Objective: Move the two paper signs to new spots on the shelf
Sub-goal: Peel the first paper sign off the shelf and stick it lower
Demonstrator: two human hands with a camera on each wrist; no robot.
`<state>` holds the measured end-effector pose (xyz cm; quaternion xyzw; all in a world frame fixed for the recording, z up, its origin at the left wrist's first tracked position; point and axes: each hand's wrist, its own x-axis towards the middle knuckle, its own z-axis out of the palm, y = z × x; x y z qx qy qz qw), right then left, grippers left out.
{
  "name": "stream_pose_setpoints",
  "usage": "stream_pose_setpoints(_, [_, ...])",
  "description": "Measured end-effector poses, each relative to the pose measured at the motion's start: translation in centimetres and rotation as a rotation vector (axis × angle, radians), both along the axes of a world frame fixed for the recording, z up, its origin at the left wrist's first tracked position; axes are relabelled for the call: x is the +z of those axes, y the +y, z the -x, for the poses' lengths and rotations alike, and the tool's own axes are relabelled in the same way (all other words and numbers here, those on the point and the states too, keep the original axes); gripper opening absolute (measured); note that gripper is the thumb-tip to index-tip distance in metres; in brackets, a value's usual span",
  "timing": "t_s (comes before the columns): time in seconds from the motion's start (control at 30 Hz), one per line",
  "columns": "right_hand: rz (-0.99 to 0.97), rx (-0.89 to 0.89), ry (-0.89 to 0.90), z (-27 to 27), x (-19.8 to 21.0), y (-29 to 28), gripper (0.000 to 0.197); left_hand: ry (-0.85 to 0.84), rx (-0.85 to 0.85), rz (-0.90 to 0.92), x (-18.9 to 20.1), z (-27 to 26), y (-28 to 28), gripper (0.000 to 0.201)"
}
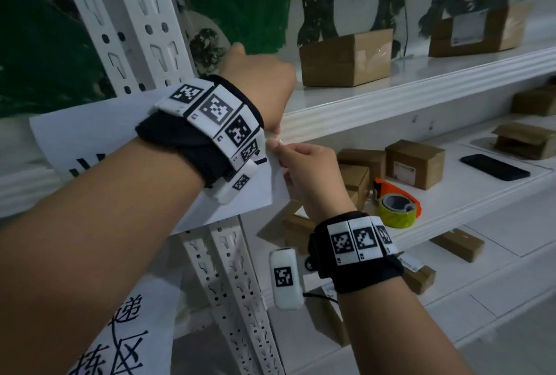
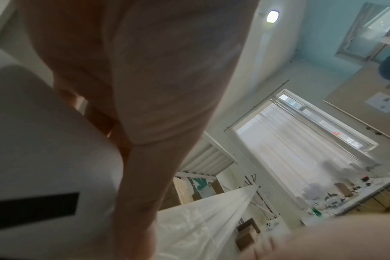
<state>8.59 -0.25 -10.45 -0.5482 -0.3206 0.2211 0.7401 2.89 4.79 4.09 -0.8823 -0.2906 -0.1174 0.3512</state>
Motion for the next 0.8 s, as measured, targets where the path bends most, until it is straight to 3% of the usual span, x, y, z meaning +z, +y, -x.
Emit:
stream_pose_setpoints(0.13, [-0.046, 0.052, 0.122, 0.3, -0.5, 0.1, 0.028, -0.04, 0.046, 0.079, 0.1, 0.3, 0.0, 0.038])
stream_pose_setpoints(0.43, [-0.113, 0.061, 0.16, 0.7, -1.1, -0.3, 0.031, -0.062, 0.096, 0.132, 0.2, 0.5, -1.5, 0.04])
stream_pose_setpoints(0.57, [-0.125, 0.082, 0.176, 0.9, -1.1, -0.8, 0.024, -0.089, 0.082, 0.093, 0.1, 0.4, -2.0, 0.029])
stream_pose_setpoints(0.8, [-0.105, 0.222, 0.54, 0.3, -0.4, -0.7, 0.032, -0.159, 0.07, 0.096, -0.8, 0.2, -2.0, 0.01])
